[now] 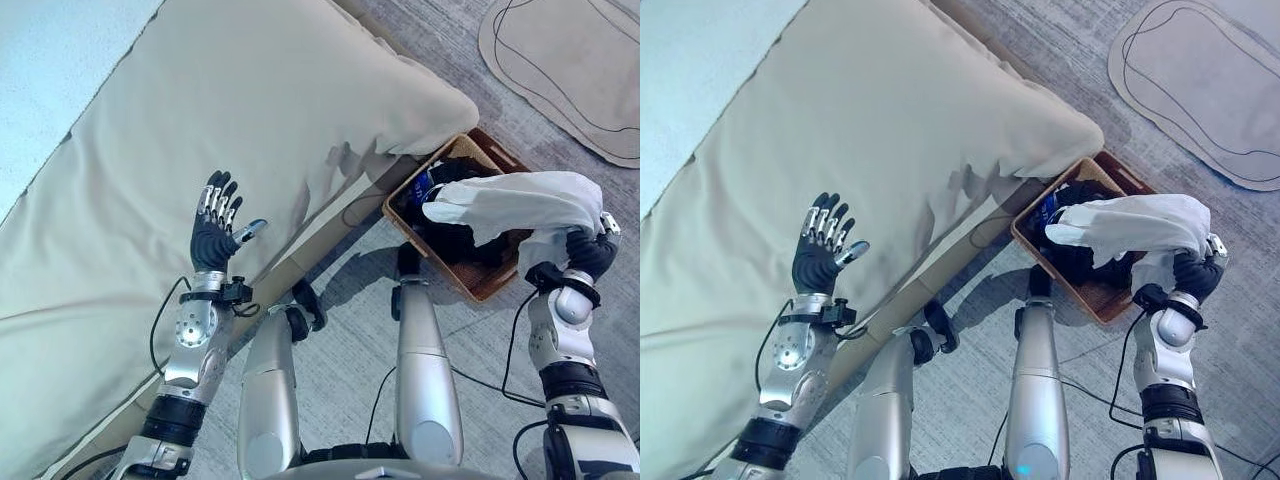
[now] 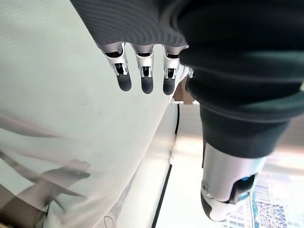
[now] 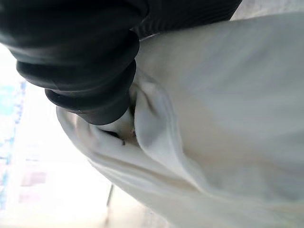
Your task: Pick up clothes into the bucket
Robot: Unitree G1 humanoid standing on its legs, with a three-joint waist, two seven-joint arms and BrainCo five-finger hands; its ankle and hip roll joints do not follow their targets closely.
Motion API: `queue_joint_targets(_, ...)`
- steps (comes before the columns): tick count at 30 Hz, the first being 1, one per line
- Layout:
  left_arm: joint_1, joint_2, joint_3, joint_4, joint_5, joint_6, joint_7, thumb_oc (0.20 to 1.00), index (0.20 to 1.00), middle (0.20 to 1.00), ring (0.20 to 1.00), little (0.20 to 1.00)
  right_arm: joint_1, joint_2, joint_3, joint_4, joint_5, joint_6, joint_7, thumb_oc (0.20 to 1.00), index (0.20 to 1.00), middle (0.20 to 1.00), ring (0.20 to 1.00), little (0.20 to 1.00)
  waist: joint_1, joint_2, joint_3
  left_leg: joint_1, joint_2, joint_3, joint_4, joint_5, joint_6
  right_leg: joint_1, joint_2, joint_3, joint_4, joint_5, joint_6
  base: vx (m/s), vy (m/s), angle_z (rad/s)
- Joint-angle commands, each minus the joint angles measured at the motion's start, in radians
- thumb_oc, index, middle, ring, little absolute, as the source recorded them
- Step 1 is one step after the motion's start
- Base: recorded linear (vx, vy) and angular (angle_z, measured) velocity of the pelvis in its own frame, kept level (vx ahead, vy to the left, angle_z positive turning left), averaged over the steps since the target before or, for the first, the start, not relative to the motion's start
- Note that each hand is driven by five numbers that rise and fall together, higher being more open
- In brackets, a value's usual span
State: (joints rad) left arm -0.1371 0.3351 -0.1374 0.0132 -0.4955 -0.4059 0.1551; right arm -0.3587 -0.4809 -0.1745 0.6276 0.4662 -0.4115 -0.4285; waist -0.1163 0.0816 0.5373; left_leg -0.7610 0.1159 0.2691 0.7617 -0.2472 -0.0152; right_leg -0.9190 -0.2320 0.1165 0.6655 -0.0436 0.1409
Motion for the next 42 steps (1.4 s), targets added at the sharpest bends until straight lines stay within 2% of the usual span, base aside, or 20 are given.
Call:
queue_joint_targets(1,0.004,-0.010,-0.007,-0.084,-0.079,-0.081,0.016,1.000,1.000,1.000,1.000,1.000,-0.028,-0.078,0.031,0.061,-0.049,-0.012,-0.033,0.200,0.200,0.200,0.200,0.200,0.012,0.036,-0.055,-0.043,-0.018,-0.062,0.092,-0.086,0.001,-0.026,-0.014,-0.027,0.097,-0.079,-0.031,-0.01,0.038,-0.05)
queue_joint_targets(11,-0.039,-0.023,-0.022,-0.104,-0.110,-0.095,0.038,1.000,1.000,1.000,1.000,1.000,-0.190,-0.150,0.140,0.240,-0.088,0.056,-0.042,0.200,0.200,0.200,0.200,0.200,0.032,0.063,-0.054,-0.109,-0.022,-0.038,0.116,-0.097,0.014,-0.127,0.000,0.017,0.138,-0.084,-0.038,-0.01,0.031,-0.04)
queue_joint_targets(17,-0.046,-0.023,-0.034,-0.116,-0.118,-0.094,0.040,1.000,1.000,1.000,1.000,1.000,-0.263,-0.177,0.199,0.299,-0.111,0.082,-0.029,0.200,0.200,0.200,0.200,0.200,0.042,0.067,-0.050,-0.133,-0.024,-0.040,0.128,-0.095,0.016,-0.153,0.000,0.022,0.157,-0.086,-0.042,-0.01,-0.003,-0.04)
queue_joint_targets(20,-0.041,-0.019,-0.042,-0.132,-0.117,-0.089,0.042,1.000,1.000,1.000,1.000,1.000,-0.321,-0.196,0.273,0.334,-0.175,0.118,-0.020,0.200,0.200,0.200,0.200,0.200,0.049,0.071,-0.049,-0.145,-0.025,-0.041,0.122,-0.086,0.015,-0.164,-0.004,0.017,0.158,-0.084,-0.045,0.00,0.000,0.00)
queue_joint_targets(22,-0.038,-0.018,-0.046,-0.134,-0.125,-0.089,0.044,1.000,1.000,1.000,1.000,1.000,-0.367,-0.202,0.323,0.369,-0.227,0.150,-0.014,0.200,0.200,0.200,0.200,0.200,0.055,0.071,-0.048,-0.145,-0.021,-0.038,0.117,-0.082,0.015,-0.166,-0.002,0.013,0.156,-0.084,-0.048,-0.01,-0.016,0.00)
queue_joint_targets(35,-0.051,-0.025,-0.038,-0.154,-0.114,-0.084,0.066,1.000,1.000,1.000,1.000,1.000,-0.507,-0.196,0.464,0.481,-0.391,0.228,-0.002,0.200,0.200,0.200,0.200,0.200,0.061,0.058,-0.051,-0.170,-0.013,-0.043,0.105,-0.064,0.007,-0.188,0.006,0.001,0.152,-0.075,-0.053,0.00,-0.008,0.00)
queue_joint_targets(42,-0.058,-0.032,-0.031,-0.154,-0.106,-0.078,0.075,1.000,1.000,1.000,1.000,1.000,-0.516,-0.183,0.481,0.488,-0.420,0.237,0.006,0.200,0.200,0.200,0.200,0.200,0.057,0.049,-0.052,-0.174,-0.008,-0.047,0.105,-0.065,0.008,-0.190,0.009,-0.004,0.150,-0.075,-0.054,0.00,0.000,0.00)
